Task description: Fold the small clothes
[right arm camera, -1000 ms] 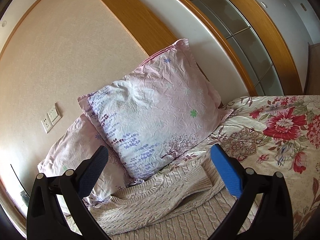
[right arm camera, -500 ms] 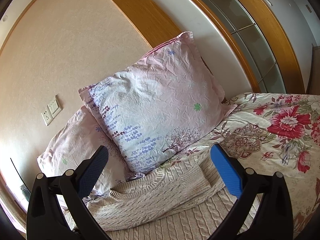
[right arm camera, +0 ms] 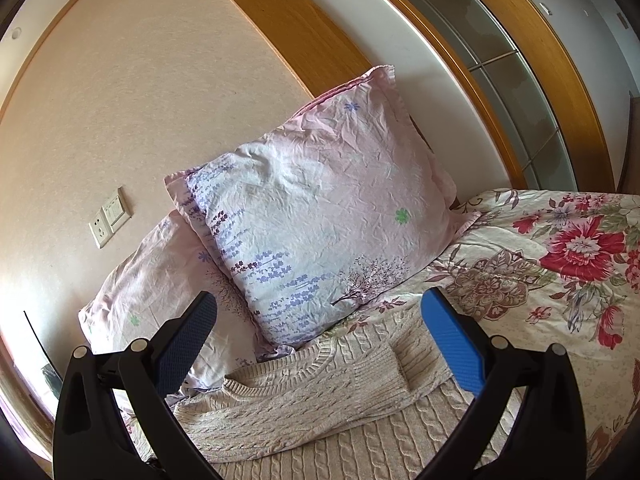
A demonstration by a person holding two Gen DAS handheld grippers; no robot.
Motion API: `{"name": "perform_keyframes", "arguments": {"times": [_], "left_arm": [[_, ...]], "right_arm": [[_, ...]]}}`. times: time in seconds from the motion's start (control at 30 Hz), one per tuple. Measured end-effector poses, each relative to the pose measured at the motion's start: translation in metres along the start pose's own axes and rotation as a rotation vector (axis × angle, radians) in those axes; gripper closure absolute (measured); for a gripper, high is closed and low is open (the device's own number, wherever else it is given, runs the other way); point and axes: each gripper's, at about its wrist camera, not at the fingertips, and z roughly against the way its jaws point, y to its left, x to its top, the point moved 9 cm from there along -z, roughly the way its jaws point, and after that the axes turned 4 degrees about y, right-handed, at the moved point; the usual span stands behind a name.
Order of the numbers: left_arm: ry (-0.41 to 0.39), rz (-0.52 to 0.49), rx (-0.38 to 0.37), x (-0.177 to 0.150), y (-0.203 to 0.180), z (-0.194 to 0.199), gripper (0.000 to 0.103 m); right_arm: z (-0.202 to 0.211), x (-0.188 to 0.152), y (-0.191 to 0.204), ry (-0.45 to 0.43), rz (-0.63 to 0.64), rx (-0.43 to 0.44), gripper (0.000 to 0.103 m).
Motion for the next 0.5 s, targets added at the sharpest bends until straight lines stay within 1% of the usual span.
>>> {"name": "perform_keyframes", "arguments": {"times": [0.03,0.07,0.17,0.2,0.23,0.27,0.3,0.33,0.37,0.4,0.43,0.5], "left_arm": [[-0.029,-0.025,0.065,0.003,0.005,0.007,0.008],[-0.057,-0.041,0.110,0.007,0.006,0.014,0.003],[-0.108,-0.072,0.197,0.016,0.006,0.031,0.002],[-0.107,-0.088,0.231,0.018,0.004,0.033,0.002],[-0.097,-0.104,0.245,0.019,0.002,0.032,0.002],[-0.070,-0.118,0.239,0.018,0.001,0.028,0.002],[-0.020,-0.123,0.211,0.015,0.002,0.017,0.002],[0.031,-0.102,0.142,0.011,0.004,0.006,0.002],[0.051,-0.074,0.046,0.008,0.006,-0.004,0.002],[0.051,-0.049,-0.033,0.004,0.008,-0.007,0.002],[0.040,-0.035,-0.084,0.002,0.013,-0.007,0.002],[0.027,-0.017,-0.153,-0.003,0.019,-0.001,0.002]], "right_arm": [[0.000,0.000,-0.001,0.002,-0.005,0.002,0.001],[0.000,0.000,-0.001,0.003,-0.009,0.004,0.001],[0.000,0.001,-0.002,0.003,-0.017,0.007,0.001],[0.000,0.001,-0.002,0.004,-0.016,0.007,0.001],[0.000,0.001,-0.002,0.005,-0.015,0.008,0.001],[0.000,0.001,-0.001,0.006,-0.014,0.010,0.001],[0.000,0.001,-0.001,0.006,-0.013,0.012,0.001],[0.000,0.001,-0.001,0.006,-0.014,0.015,0.001],[0.000,0.001,-0.001,0.006,-0.016,0.018,0.001],[0.000,0.001,-0.001,0.006,-0.018,0.022,0.001],[0.000,0.001,-0.001,0.007,-0.019,0.025,0.001],[0.000,0.000,0.000,0.009,-0.021,0.028,0.001]]}}
